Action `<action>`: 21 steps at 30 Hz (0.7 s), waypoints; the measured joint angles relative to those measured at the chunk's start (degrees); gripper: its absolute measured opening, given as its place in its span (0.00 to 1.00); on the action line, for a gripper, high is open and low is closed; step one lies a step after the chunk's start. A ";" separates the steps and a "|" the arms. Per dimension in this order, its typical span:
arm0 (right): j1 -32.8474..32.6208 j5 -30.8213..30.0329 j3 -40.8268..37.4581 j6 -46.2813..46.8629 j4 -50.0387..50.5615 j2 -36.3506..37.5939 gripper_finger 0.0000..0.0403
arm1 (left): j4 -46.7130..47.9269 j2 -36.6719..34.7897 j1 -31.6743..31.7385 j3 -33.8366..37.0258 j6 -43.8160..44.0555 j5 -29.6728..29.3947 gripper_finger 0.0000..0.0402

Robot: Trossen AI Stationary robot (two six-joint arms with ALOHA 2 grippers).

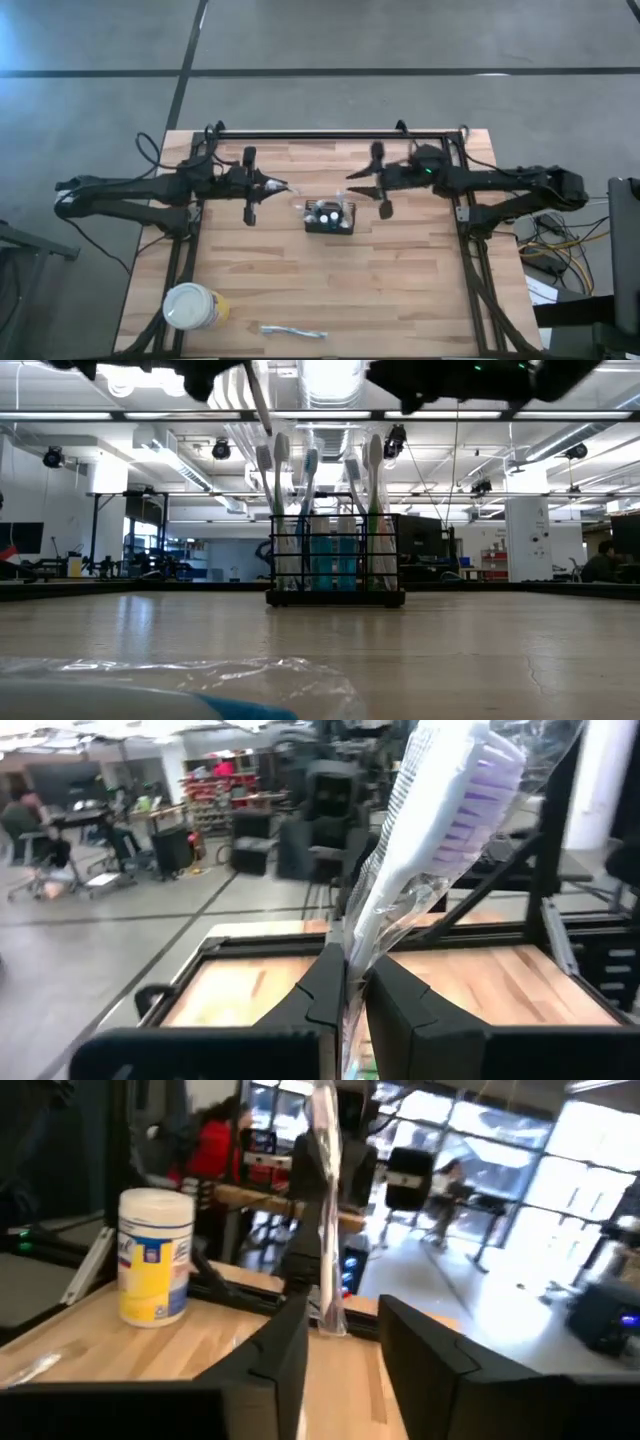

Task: Pick & Place toothbrushing station
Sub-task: Put the purple toothbrush into the wire organizer

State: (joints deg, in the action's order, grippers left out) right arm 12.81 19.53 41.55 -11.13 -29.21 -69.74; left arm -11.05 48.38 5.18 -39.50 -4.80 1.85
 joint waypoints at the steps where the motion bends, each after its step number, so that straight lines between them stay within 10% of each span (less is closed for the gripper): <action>1: -0.35 -1.41 -2.72 0.36 -2.24 1.52 0.28 | -1.25 0.02 0.64 1.23 0.91 0.00 0.06; 10: -1.10 -6.51 -19.22 0.58 -15.99 10.15 0.04 | -6.47 6.84 6.03 5.61 7.54 3.51 0.06; 21: -1.17 -7.99 -28.26 2.13 -18.44 18.80 0.03 | -10.45 16.85 6.65 4.15 7.15 6.51 0.06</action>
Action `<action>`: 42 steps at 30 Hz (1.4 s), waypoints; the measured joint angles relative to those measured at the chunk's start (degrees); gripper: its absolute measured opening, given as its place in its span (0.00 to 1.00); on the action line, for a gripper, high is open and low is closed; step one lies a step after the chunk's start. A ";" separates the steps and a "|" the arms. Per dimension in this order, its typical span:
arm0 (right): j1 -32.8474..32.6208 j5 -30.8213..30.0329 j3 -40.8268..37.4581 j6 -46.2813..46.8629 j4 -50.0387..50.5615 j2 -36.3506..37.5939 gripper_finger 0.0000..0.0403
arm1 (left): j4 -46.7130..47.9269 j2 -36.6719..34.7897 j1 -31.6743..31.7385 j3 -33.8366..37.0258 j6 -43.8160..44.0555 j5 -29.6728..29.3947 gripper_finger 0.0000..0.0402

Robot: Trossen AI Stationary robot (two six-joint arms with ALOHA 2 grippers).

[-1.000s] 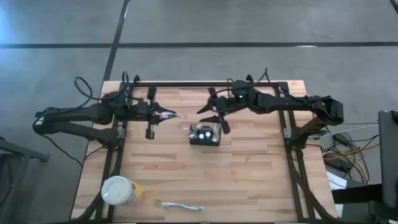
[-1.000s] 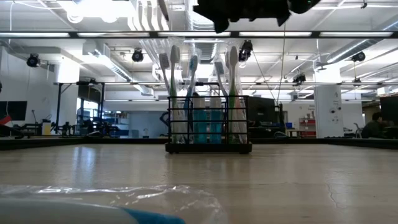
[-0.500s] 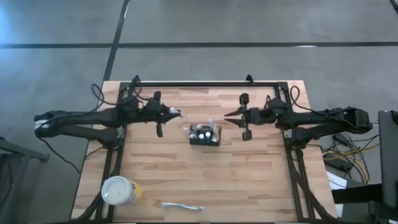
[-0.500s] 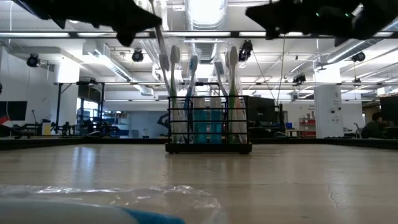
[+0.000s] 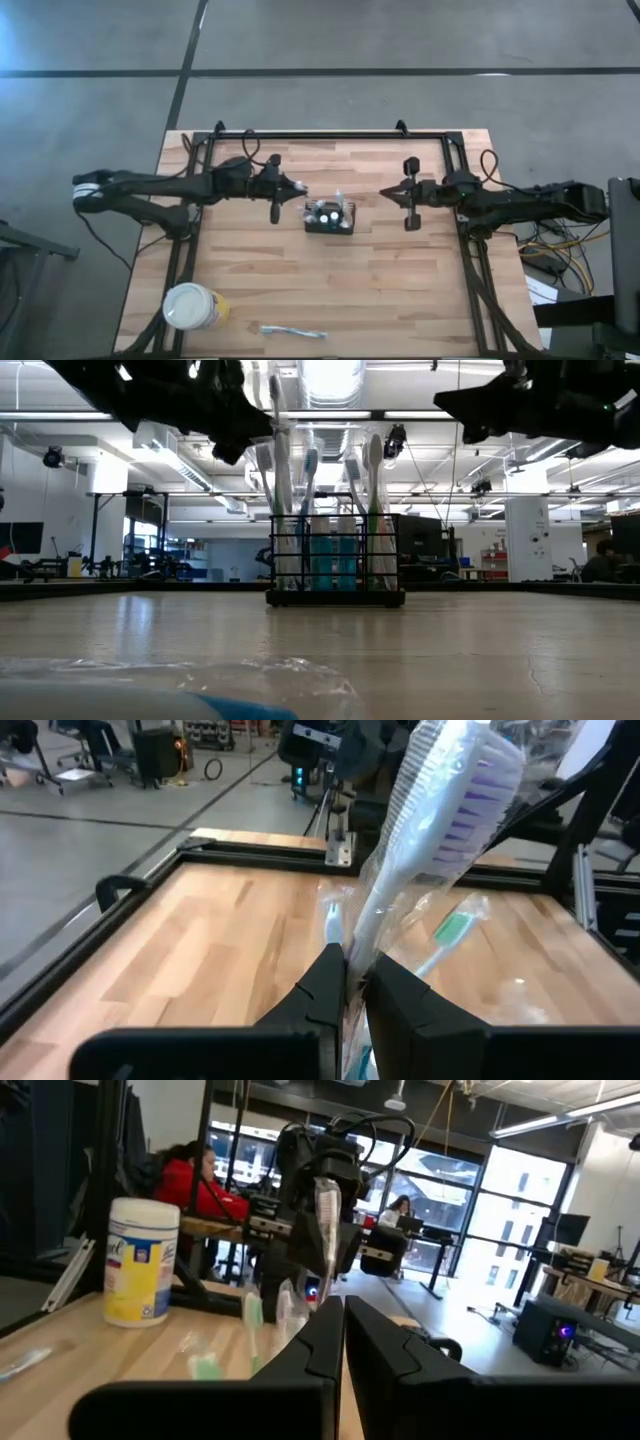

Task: Pick & Place toothbrushing station
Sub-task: Put the purple toothbrush into the wire organizer

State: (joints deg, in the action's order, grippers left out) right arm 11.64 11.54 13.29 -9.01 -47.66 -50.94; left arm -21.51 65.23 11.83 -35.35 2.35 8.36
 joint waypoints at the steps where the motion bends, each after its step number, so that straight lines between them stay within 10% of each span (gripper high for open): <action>1: 0.00 -0.02 -0.71 0.02 0.11 0.66 0.03 | -0.54 0.75 0.10 0.00 -0.06 0.06 0.06; 42: 0.00 -0.18 -3.36 0.49 -1.01 2.82 0.03 | -7.20 20.87 0.95 -0.17 -1.90 1.18 0.08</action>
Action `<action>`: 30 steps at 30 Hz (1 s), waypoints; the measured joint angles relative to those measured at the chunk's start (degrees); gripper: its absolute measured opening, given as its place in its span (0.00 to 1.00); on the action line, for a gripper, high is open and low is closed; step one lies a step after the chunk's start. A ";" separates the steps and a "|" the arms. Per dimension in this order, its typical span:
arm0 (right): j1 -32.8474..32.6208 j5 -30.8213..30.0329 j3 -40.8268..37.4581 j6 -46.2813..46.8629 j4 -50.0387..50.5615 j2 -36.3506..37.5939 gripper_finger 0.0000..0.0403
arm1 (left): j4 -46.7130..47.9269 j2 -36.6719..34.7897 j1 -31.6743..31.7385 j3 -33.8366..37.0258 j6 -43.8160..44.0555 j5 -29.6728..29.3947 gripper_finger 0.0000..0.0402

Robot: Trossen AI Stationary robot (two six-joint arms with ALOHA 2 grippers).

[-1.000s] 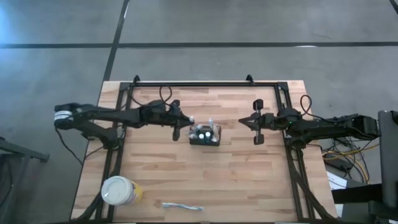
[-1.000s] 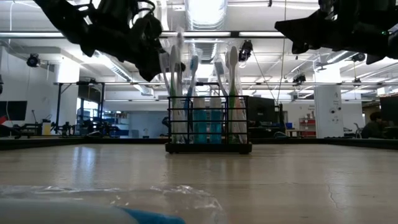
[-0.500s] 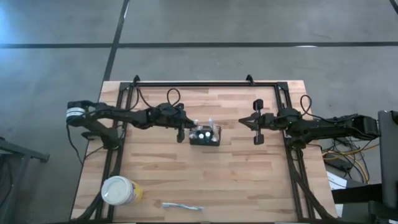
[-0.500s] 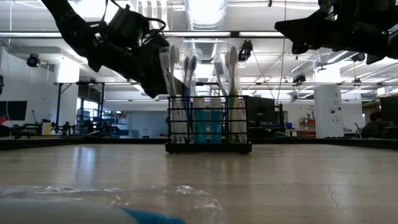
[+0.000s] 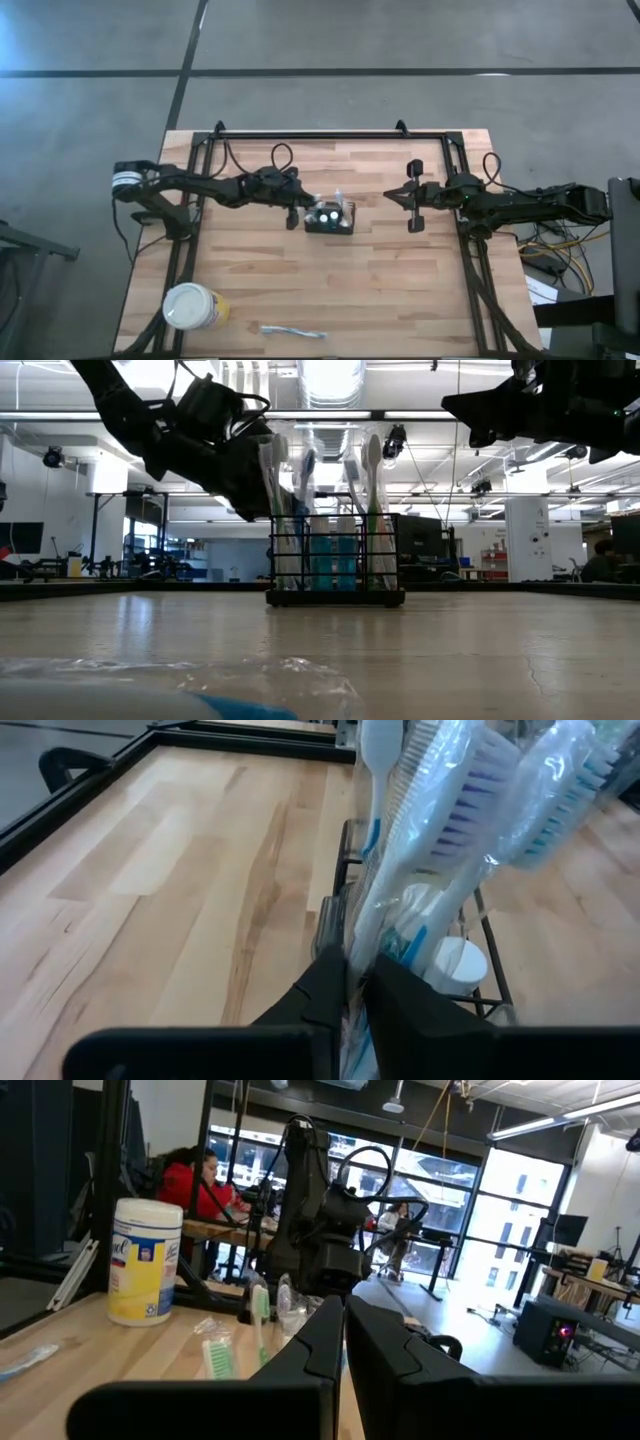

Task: Pick & Place toothbrushing station
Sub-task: Put the purple toothbrush into the wire organizer, then put the blue toothbrush into the wire organizer

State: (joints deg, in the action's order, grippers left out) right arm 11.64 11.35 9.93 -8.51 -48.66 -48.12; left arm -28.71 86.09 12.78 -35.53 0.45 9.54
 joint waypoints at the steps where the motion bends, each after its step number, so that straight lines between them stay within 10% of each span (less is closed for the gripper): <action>1: 0.00 0.00 0.00 0.00 0.00 0.00 0.03 | 0.09 -0.20 0.00 0.02 0.00 0.00 0.09; 20: 0.01 0.02 0.02 0.63 0.04 -0.03 0.03 | 2.38 -5.06 0.02 0.28 1.22 0.41 0.55; 30: 0.02 0.02 0.02 0.61 0.13 -0.04 0.03 | 8.96 -13.36 0.02 0.24 0.36 -0.14 0.60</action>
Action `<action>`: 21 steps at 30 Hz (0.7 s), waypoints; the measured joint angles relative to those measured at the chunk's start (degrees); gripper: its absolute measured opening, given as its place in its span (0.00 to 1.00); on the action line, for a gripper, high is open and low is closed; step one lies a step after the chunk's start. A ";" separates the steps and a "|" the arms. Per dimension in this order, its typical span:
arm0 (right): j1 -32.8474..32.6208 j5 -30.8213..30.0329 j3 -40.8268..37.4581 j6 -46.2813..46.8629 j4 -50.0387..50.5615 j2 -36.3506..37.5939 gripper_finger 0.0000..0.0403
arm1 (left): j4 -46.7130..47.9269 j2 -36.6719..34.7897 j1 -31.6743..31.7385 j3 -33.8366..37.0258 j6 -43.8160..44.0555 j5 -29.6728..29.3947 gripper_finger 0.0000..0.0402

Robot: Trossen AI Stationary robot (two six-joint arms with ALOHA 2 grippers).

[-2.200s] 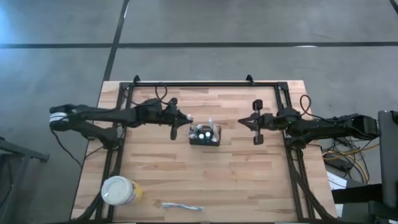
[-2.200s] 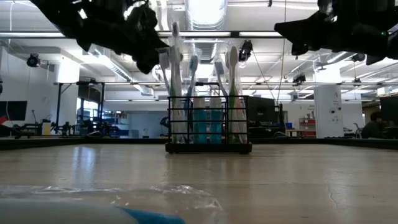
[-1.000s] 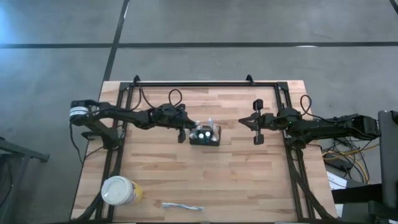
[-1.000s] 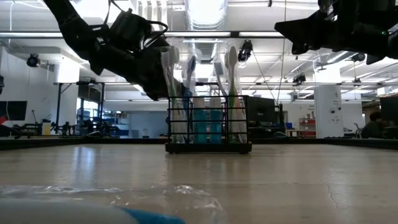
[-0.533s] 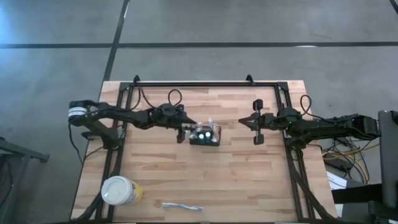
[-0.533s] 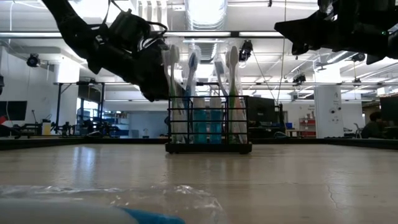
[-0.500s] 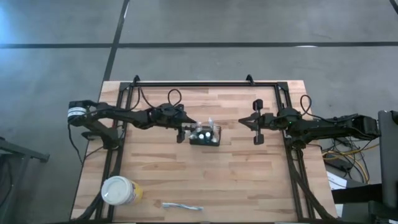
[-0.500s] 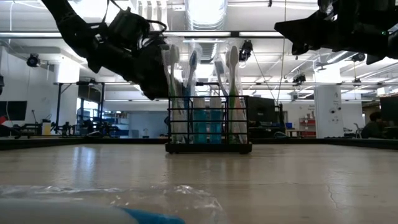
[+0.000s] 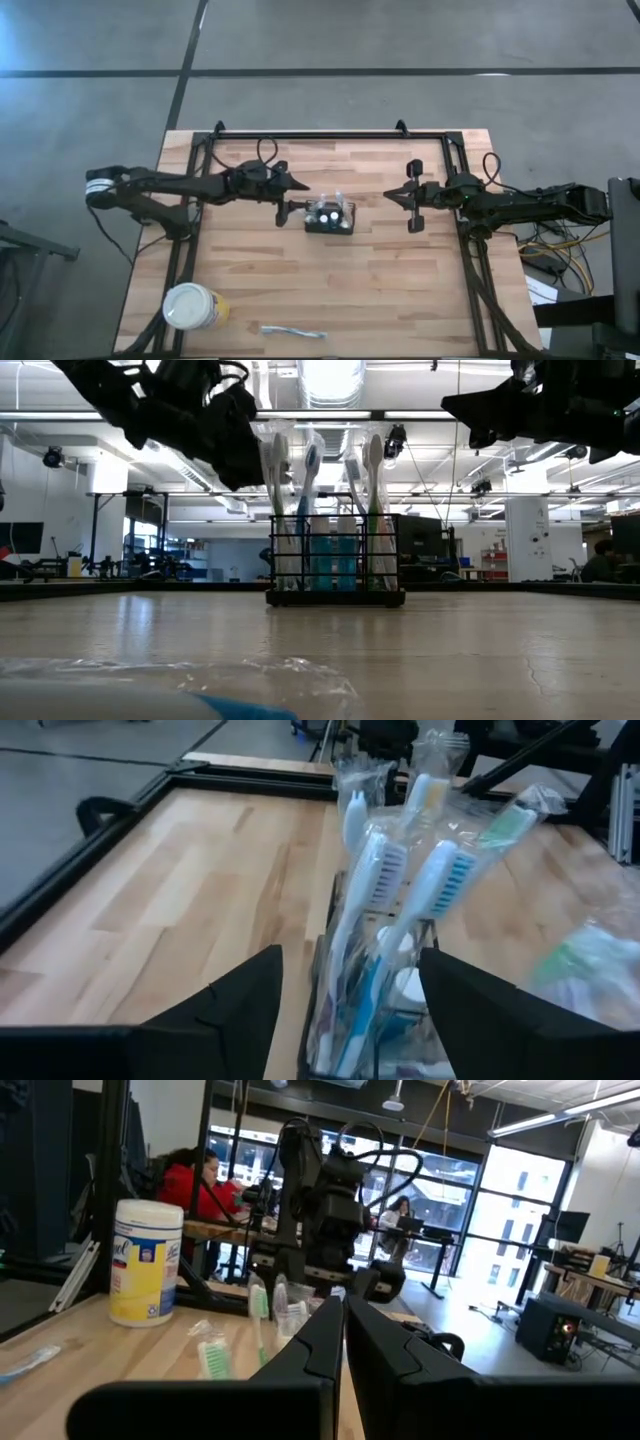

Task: Pick & Place toothbrushing station
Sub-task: Put the blue toothbrush into the wire organizer

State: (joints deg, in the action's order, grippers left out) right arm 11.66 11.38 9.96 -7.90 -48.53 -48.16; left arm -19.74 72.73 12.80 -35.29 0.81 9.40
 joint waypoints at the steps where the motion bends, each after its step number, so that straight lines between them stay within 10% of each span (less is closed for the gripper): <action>1: -0.01 0.00 0.00 0.00 0.02 0.00 0.03 | 1.01 -0.90 0.00 0.00 -0.50 -0.15 0.60; 11: 0.00 0.00 0.00 -0.21 0.27 0.00 0.03 | 17.46 -23.80 0.11 -0.02 -8.67 -1.80 0.53; 21: 0.00 0.00 0.00 -1.24 0.09 0.00 0.03 | 20.74 -52.16 0.06 12.82 -6.83 -5.70 0.03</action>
State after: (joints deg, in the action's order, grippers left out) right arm 11.66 11.38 9.96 -9.14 -48.44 -48.16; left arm 1.00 20.58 12.85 -22.47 -6.02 3.70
